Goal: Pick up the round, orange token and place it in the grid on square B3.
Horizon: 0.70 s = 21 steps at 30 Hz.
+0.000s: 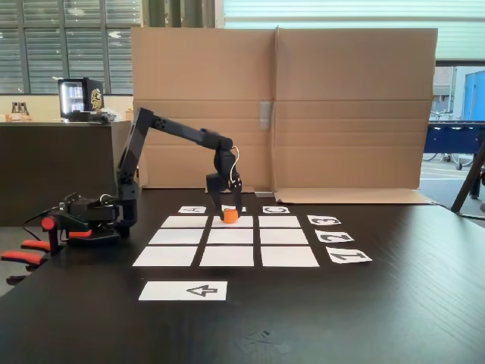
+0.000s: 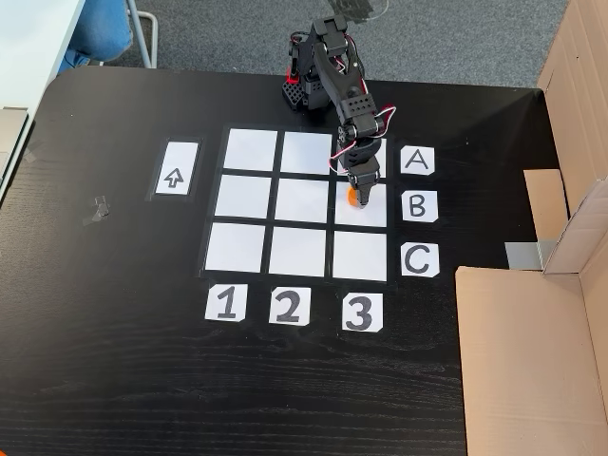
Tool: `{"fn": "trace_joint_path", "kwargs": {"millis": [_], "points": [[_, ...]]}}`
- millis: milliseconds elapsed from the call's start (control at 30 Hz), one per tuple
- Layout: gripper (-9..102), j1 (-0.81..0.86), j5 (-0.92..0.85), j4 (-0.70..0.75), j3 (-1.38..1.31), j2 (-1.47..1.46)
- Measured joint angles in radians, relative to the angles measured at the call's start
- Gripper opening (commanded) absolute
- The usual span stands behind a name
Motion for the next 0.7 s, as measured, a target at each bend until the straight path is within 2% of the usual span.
{"fn": "trace_joint_path", "kwargs": {"millis": [100,167,333,400,533,700], "points": [[40,0.003,0.012,0.002,0.003,-0.002],[47,0.009,0.031,0.002,0.011,-0.002],[52,0.017,0.067,-0.034,0.069,0.029],[62,0.018,0.072,-0.077,0.133,0.089],[64,0.018,0.092,-0.158,0.296,0.278],[64,0.015,0.092,-0.183,0.459,0.54]]}}
